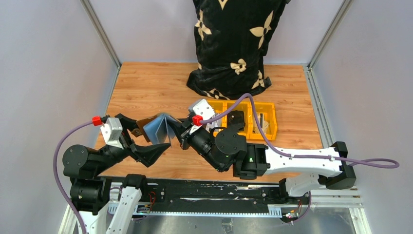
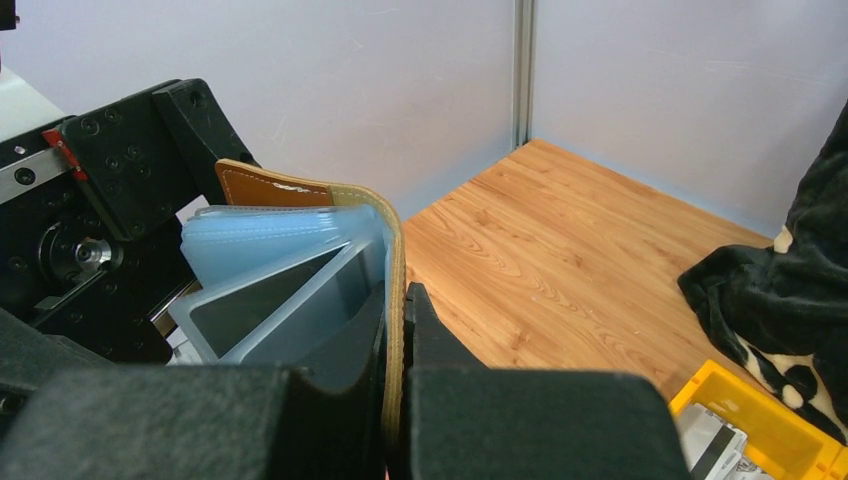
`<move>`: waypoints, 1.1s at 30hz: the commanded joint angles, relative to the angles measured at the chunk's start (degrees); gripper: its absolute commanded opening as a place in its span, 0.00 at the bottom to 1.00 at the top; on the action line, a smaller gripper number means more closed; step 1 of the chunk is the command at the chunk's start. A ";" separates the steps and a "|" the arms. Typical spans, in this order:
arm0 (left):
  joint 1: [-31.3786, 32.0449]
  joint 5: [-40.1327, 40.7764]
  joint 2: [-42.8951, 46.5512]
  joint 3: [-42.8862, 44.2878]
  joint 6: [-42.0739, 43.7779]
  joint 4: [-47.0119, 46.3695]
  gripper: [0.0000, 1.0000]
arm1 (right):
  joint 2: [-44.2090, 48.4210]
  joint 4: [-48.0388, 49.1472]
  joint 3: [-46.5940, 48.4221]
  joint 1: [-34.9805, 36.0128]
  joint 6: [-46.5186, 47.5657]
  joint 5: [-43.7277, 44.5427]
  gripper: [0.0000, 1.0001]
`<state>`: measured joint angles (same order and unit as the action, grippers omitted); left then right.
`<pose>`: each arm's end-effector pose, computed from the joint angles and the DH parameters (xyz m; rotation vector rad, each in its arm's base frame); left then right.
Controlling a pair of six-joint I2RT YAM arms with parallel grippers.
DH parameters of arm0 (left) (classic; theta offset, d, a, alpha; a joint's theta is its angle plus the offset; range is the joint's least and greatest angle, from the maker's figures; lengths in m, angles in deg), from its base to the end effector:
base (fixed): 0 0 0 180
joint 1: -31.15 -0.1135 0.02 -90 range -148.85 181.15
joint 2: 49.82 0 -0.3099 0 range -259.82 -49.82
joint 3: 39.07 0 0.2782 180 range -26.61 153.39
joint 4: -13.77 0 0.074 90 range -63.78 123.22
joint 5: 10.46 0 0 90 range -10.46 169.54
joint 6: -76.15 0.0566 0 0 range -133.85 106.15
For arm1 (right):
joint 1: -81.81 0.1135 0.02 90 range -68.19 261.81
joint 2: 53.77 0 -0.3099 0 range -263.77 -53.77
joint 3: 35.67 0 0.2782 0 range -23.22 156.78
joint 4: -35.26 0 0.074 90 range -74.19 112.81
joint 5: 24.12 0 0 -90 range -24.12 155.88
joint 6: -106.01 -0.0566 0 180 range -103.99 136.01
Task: Take the credit cards out of the card holder
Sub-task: Remove the credit card from the card holder.
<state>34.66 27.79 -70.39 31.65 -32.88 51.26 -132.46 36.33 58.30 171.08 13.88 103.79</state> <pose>0.0118 -0.0453 0.4599 0.5980 1.3779 -0.9247 0.0391 0.3410 0.5241 -0.4564 1.3306 0.9154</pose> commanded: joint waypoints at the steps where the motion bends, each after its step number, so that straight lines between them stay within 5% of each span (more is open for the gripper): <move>1: 0.12 0.69 1.02 0.26 3.14 2.13 0.89 | 1.97 4.55 -0.24 0.99 0.79 1.24 0.00; 17: 0.10 -3.39 -0.86 3.89 3.24 3.22 0.93 | 10.38 11.14 -10.26 -0.94 -4.18 -15.62 0.00; 33: 0.14 -7.58 -0.77 5.07 0.81 2.03 0.96 | 10.29 9.43 -9.72 -1.00 -4.60 -18.15 0.00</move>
<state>34.73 20.93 -70.33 35.51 -31.39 54.49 -122.69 44.70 47.85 170.15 10.58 87.94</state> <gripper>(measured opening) 0.957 0.040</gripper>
